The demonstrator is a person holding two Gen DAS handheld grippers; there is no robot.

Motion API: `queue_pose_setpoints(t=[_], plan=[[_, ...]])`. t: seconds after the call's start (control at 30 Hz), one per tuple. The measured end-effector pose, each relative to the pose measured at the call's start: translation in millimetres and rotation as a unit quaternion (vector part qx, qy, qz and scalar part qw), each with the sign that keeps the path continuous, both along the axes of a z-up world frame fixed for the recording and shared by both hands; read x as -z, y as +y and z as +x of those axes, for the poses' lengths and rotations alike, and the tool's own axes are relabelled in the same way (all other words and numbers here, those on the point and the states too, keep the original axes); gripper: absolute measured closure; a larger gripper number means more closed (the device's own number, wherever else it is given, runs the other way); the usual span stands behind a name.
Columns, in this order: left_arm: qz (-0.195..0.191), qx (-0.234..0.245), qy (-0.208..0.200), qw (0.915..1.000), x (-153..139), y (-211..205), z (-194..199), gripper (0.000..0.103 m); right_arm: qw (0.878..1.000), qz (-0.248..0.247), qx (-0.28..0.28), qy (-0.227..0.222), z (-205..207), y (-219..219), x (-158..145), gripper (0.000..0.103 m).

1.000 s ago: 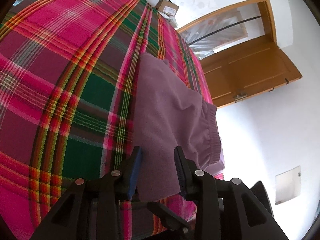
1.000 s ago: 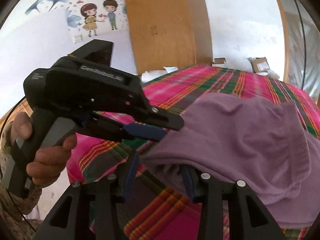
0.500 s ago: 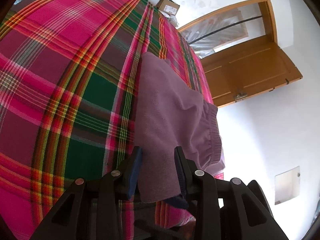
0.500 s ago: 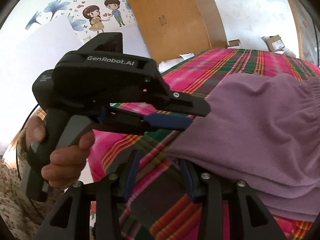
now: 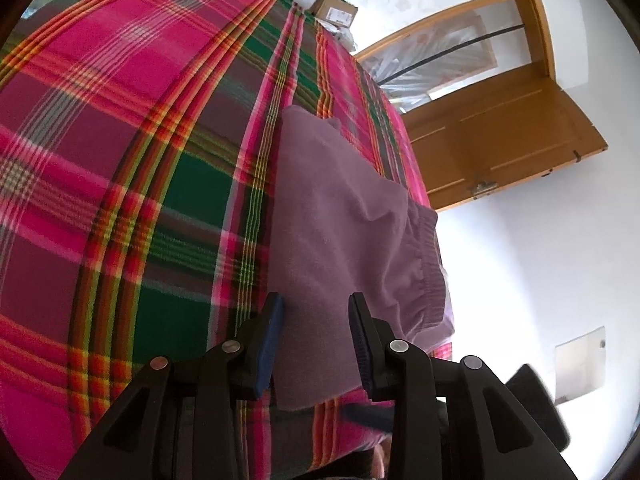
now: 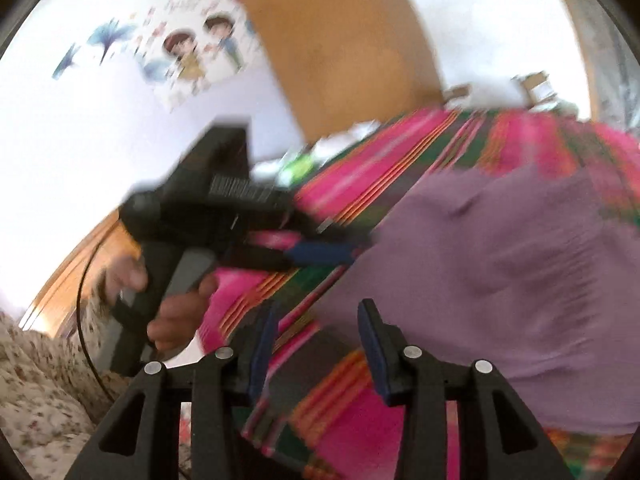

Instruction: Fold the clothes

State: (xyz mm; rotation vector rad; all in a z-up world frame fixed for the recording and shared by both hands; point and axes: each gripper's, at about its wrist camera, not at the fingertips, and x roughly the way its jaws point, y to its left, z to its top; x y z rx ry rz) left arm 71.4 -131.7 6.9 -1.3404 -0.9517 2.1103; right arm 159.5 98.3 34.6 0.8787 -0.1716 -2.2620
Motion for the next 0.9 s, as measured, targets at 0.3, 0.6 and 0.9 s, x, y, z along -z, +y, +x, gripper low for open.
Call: queue_pose_setpoints(t=[0.3, 0.6, 0.9], plan=[[-0.022, 0.000, 0.011, 0.9997, -9.1, 6.6, -17.8, 0.068, 0.985, 0.016, 0.172, -0.025, -36.1, 77.1, -1.8, 0.060], [-0.036, -0.007, 0.007, 0.9993, -6.7, 8.5, -33.2, 0.068, 0.978, 0.016, 0.195, -0.075, -75.9, 92.0, 18.2, 0.056], [-0.036, -0.011, -0.003, 0.9993, 1.4, 5.3, -38.9, 0.068, 0.978, -0.009, 0.177, -0.113, -86.0, 93.4, 30.0, 0.056]])
